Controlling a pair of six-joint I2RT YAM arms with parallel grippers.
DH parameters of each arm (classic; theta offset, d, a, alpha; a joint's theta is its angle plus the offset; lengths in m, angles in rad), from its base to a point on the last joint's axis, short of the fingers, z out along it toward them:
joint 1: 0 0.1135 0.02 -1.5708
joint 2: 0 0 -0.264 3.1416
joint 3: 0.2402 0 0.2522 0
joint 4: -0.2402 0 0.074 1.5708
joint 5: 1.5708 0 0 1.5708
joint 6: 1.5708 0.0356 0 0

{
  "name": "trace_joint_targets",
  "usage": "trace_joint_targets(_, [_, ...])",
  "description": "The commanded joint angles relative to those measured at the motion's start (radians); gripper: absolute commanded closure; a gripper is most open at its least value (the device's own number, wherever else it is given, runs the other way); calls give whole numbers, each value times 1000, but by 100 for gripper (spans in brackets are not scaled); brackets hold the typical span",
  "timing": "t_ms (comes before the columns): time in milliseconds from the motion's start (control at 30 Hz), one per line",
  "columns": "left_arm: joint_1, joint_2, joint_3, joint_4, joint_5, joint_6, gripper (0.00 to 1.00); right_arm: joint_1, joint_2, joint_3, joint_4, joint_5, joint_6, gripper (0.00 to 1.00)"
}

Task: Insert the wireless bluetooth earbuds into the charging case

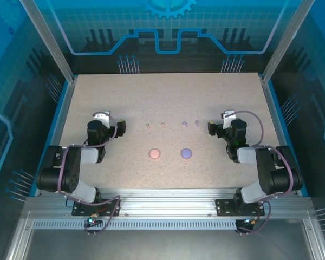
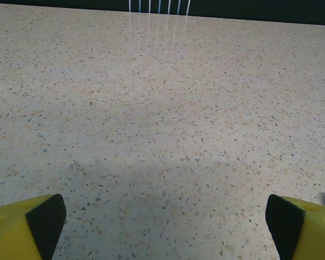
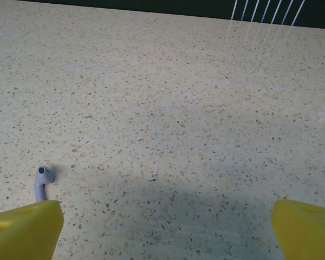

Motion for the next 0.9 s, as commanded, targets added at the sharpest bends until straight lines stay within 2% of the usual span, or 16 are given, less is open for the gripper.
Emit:
trace_joint_targets(0, [5,4,9,3,26,2,1,-17,6,18,5,-17,-14,0])
trace_joint_targets(233, [4,5,10,4,28,3,1,-19,6,18,5,-17,-14,0])
trace_joint_targets(333, [5,4,9,2,-12,-12,1,-18,7,17,5,-17,-14,0])
trace_joint_targets(867, [5,4,10,-2,-9,-12,1,-19,7,18,2,-20,-12,0])
